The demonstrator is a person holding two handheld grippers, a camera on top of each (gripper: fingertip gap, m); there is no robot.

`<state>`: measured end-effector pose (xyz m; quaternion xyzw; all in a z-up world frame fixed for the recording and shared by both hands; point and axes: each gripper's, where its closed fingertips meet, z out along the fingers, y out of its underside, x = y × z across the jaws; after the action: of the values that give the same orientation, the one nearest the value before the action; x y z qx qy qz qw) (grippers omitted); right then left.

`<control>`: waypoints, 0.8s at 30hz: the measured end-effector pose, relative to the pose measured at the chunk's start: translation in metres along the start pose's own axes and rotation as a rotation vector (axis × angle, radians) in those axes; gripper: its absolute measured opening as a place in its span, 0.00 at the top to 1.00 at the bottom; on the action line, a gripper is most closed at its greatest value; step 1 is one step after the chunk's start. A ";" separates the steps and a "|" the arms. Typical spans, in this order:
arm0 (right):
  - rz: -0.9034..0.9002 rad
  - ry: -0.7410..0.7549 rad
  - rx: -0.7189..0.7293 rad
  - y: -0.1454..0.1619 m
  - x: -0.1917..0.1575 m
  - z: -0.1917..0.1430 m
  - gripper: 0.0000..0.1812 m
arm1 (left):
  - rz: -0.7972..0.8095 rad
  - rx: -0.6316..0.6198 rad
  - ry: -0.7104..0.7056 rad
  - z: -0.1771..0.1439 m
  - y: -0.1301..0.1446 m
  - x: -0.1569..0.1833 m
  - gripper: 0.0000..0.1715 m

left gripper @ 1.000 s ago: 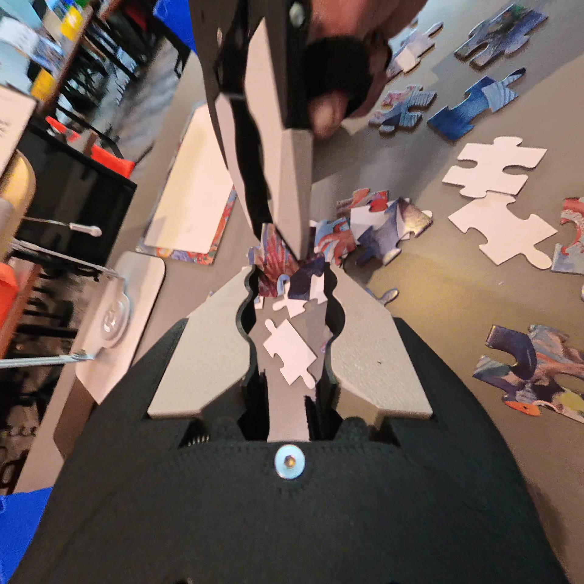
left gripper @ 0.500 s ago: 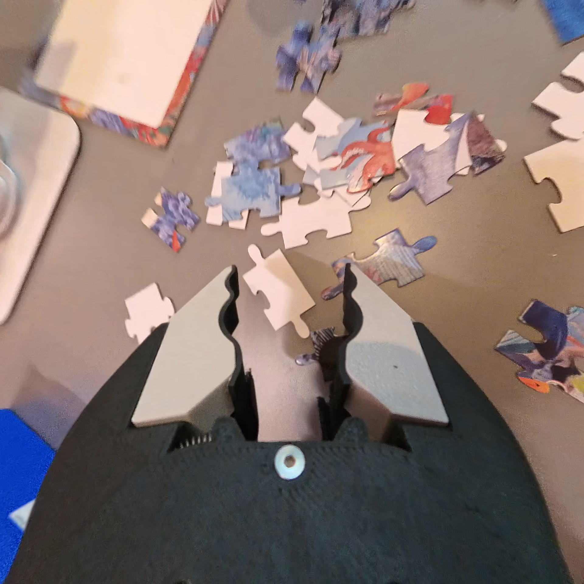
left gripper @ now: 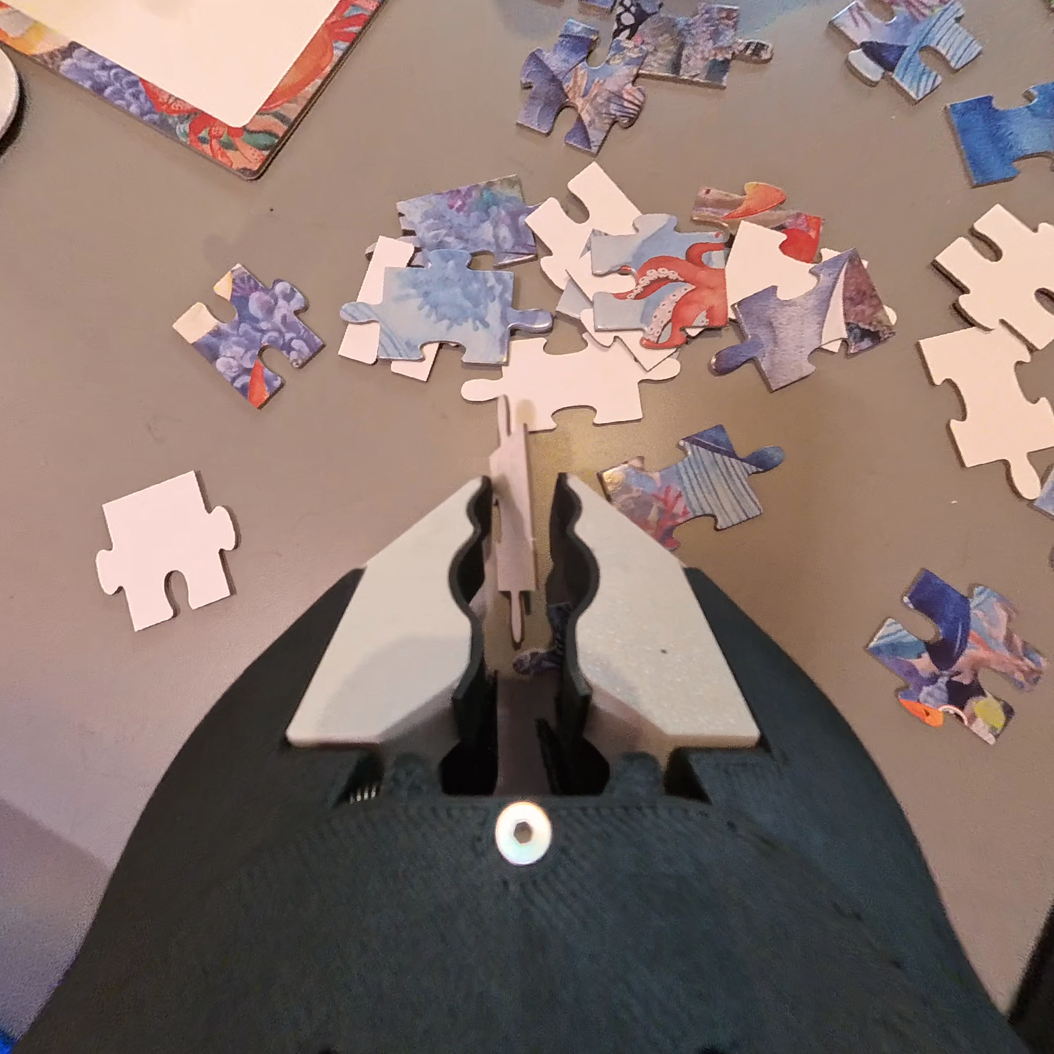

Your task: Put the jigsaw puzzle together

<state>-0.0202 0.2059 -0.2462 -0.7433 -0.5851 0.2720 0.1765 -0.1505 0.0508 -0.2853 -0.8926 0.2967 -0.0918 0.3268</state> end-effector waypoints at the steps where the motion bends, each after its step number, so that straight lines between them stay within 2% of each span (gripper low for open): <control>1: -0.015 0.001 0.007 -0.002 -0.003 -0.001 0.80 | 0.004 0.002 0.001 0.000 0.000 0.000 0.91; 3: -0.040 0.011 0.021 -0.007 -0.007 -0.003 0.81 | 0.026 -0.002 -0.022 0.000 0.001 -0.002 1.00; 7: -0.150 -0.030 0.098 -0.027 -0.035 -0.009 0.82 | -0.023 0.048 0.039 -0.004 -0.007 0.003 1.00; 12: -0.292 -0.317 0.200 -0.048 -0.126 -0.007 0.81 | -0.090 0.280 0.267 -0.026 -0.047 0.032 1.00; 16: -0.325 -0.473 0.188 -0.045 -0.176 0.016 0.84 | -0.091 0.354 0.380 -0.035 -0.060 0.051 1.00; 18: -0.324 -0.497 0.194 -0.045 -0.186 0.025 0.87 | -0.060 0.368 0.402 -0.037 -0.063 0.058 1.00; 20: -0.298 -0.554 0.228 -0.048 -0.192 0.024 0.99 | -0.035 0.381 0.390 -0.038 -0.065 0.060 1.00; 22: -0.258 -0.611 0.243 -0.049 -0.194 0.022 1.00 | -0.038 0.394 0.393 -0.039 -0.067 0.060 0.99; 24: -0.256 -0.607 0.250 -0.050 -0.191 0.020 1.00 | -0.063 0.404 0.427 -0.040 -0.069 0.062 0.93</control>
<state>-0.1036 0.0334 -0.1952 -0.5220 -0.6614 0.5258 0.1166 -0.0825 0.0353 -0.2122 -0.7787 0.3069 -0.3448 0.4249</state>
